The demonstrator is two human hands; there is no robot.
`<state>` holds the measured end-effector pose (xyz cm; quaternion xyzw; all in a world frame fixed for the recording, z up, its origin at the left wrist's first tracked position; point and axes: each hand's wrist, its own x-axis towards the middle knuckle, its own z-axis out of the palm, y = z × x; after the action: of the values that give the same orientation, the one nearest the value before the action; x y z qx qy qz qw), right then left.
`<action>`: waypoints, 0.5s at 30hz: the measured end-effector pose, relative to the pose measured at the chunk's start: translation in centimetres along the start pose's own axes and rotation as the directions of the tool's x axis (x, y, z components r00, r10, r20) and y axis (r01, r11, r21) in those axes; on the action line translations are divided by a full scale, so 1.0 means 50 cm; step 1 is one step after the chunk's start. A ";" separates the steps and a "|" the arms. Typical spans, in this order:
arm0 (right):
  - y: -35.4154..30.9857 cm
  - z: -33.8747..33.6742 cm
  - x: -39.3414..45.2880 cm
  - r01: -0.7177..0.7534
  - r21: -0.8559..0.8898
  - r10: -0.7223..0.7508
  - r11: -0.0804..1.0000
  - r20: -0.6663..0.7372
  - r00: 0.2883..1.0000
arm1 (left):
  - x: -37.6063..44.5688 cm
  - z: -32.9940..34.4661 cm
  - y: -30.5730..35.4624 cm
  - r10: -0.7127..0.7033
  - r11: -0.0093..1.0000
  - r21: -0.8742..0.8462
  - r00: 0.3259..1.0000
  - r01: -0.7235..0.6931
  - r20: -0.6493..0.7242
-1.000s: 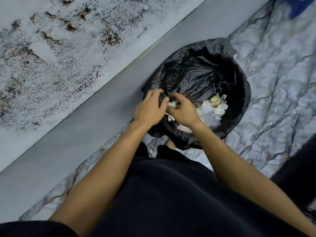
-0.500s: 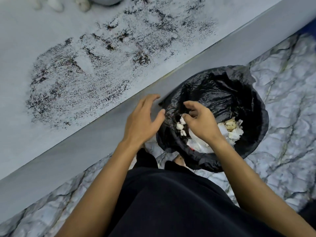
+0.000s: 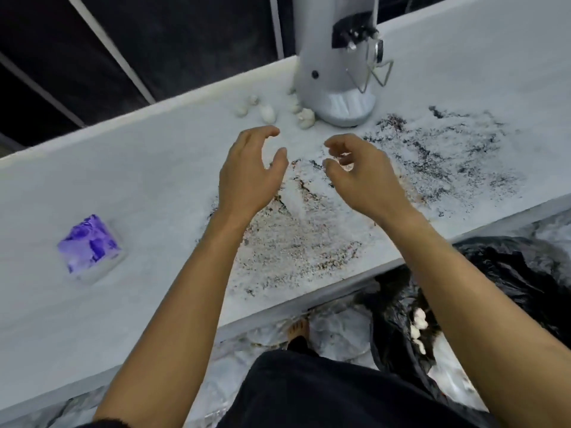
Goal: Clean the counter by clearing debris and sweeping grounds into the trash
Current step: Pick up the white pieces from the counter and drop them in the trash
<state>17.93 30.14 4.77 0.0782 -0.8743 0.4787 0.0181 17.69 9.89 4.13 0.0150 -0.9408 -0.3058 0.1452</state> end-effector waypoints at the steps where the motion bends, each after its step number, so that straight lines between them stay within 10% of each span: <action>1: -0.010 0.021 0.033 0.002 -0.023 -0.002 1.000 -0.014 1.000 | 0.032 -0.006 -0.023 0.000 1.000 0.016 1.000 0.000 0.012; 15: 0.093 0.213 0.366 -0.074 -0.603 0.137 0.794 0.059 0.989 | 0.354 0.149 -0.194 -0.026 0.992 0.125 0.948 -0.015 0.317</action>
<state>-0.41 21.47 -2.92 0.0433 -0.9834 0.1737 -0.0287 -1.97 4.18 -2.58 -0.0227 -0.9692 -0.2449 -0.0106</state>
